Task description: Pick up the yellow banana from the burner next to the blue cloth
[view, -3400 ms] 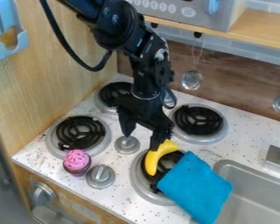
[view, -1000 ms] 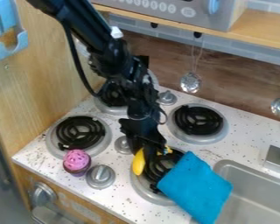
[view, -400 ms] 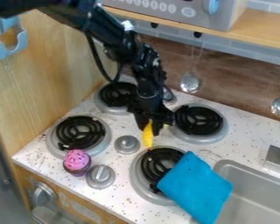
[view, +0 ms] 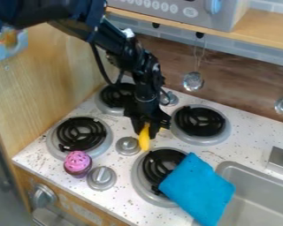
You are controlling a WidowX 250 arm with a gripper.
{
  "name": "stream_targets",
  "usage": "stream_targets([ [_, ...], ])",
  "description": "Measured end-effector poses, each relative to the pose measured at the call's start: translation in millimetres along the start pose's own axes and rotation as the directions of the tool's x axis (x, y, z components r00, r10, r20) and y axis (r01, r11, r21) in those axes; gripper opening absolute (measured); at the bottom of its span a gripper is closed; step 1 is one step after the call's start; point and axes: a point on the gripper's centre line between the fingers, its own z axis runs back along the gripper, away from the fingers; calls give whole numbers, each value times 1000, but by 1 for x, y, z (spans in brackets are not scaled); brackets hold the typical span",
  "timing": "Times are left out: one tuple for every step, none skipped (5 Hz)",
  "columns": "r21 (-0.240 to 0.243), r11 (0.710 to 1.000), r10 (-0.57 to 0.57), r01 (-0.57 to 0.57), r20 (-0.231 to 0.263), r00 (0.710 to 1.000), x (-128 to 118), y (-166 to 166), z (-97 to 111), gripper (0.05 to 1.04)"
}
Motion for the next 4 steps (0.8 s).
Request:
stream_targets([
  [-12,995,98,-98,-9,995,-5,6,-7,856],
  [-20,990,141,-141,-13,990,-20,16,-8,1007],
  [-29,992,121,-121,6,993,-31,16,4,1003],
  [-32,995,93,-92,42,995,-39,16,31,1001],
])
